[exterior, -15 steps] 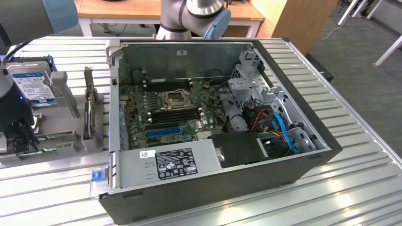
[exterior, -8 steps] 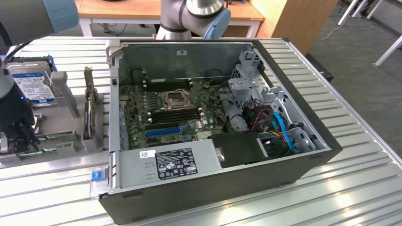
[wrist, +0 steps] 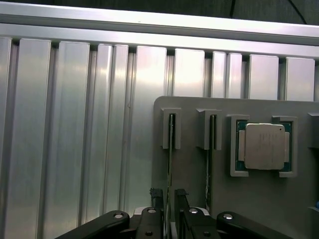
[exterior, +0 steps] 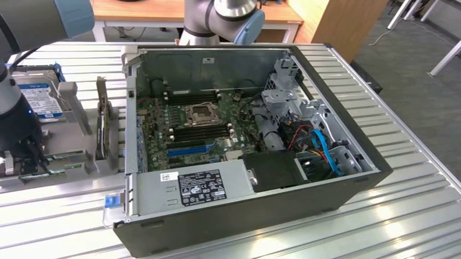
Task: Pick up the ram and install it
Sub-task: 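Pick up the ram and move it above insertion slot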
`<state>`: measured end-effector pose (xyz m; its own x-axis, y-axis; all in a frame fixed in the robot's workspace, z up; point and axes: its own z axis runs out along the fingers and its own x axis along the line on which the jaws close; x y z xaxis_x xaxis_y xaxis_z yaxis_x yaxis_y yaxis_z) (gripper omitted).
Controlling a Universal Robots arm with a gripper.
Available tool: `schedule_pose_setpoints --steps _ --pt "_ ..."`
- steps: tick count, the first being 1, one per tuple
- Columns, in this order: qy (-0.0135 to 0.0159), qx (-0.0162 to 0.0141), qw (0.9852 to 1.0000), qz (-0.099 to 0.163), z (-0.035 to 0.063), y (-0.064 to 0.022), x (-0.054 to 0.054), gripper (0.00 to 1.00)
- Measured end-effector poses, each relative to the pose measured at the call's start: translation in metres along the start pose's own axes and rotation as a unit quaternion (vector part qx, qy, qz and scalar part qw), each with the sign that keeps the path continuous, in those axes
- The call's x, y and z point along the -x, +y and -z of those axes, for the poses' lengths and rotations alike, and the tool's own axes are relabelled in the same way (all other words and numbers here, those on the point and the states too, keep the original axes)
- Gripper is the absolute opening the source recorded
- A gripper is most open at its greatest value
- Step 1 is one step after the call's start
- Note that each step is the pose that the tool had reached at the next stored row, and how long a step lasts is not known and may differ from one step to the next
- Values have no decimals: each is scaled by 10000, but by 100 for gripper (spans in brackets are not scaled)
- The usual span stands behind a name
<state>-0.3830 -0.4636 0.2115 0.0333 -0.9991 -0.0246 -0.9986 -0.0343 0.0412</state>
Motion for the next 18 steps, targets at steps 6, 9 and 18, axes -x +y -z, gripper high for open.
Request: schedule_pose_setpoints --steps 6,9,18 --pt "-4 0 10000 0 1 -59 -2 24" --pt "-7 0 10000 1 2 -91 -4 24" --pt "-14 0 10000 -1 3 -150 -5 24"
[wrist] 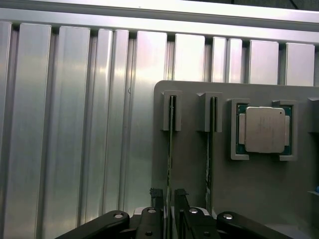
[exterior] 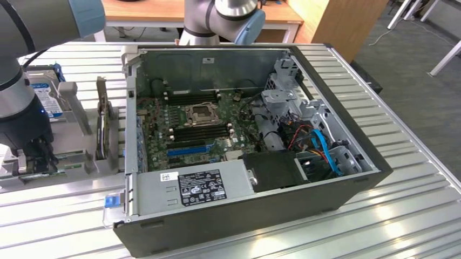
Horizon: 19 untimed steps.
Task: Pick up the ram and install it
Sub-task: 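Pick up the ram and move it above insertion slot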
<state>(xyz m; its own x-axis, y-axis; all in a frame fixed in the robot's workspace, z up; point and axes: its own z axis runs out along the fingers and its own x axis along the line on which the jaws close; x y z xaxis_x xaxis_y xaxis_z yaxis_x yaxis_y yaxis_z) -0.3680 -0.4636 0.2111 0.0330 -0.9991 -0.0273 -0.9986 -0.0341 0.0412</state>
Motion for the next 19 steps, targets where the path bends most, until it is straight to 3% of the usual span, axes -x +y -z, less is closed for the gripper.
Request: schedule_pose_setpoints --steps 19 --pt "0 0 10000 1 -47 -5 9 24"
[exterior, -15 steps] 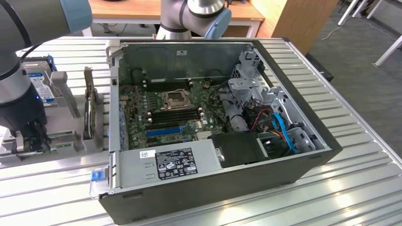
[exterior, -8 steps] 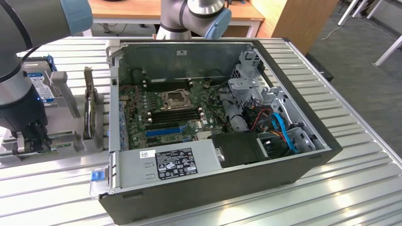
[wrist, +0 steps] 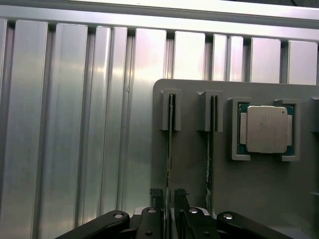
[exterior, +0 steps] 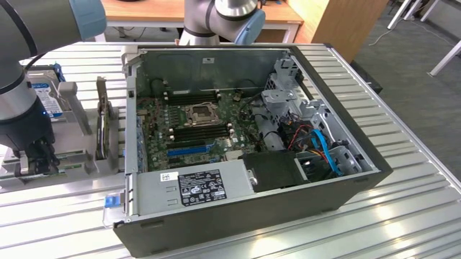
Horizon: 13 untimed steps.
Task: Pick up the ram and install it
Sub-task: 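Pick up the ram and move it above insertion slot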
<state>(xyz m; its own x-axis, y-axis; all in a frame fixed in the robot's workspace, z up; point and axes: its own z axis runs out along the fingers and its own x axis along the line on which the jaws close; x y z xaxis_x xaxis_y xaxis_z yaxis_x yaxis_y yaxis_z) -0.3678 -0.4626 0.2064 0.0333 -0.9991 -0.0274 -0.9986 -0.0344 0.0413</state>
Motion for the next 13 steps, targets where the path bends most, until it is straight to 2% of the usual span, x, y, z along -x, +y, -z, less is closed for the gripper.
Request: schedule_pose_setpoints --steps 13 --pt "0 -1 10000 0 -43 -2 -1 24"
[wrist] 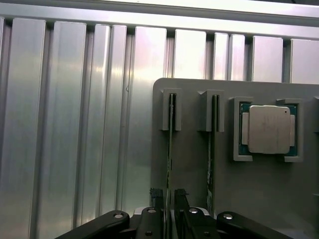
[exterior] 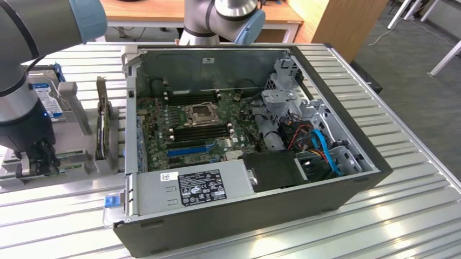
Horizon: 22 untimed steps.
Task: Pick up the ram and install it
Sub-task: 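Pick up the ram and move it above insertion slot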
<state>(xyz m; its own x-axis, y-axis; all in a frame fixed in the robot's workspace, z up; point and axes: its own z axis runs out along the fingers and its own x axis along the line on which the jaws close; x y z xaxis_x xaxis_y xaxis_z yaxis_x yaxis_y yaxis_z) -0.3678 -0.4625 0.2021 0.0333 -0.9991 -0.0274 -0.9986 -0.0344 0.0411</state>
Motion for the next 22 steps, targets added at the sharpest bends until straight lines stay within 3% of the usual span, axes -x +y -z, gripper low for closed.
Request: schedule_pose_setpoints --steps 22 --pt "0 0 10000 0 -13 0 0 24"
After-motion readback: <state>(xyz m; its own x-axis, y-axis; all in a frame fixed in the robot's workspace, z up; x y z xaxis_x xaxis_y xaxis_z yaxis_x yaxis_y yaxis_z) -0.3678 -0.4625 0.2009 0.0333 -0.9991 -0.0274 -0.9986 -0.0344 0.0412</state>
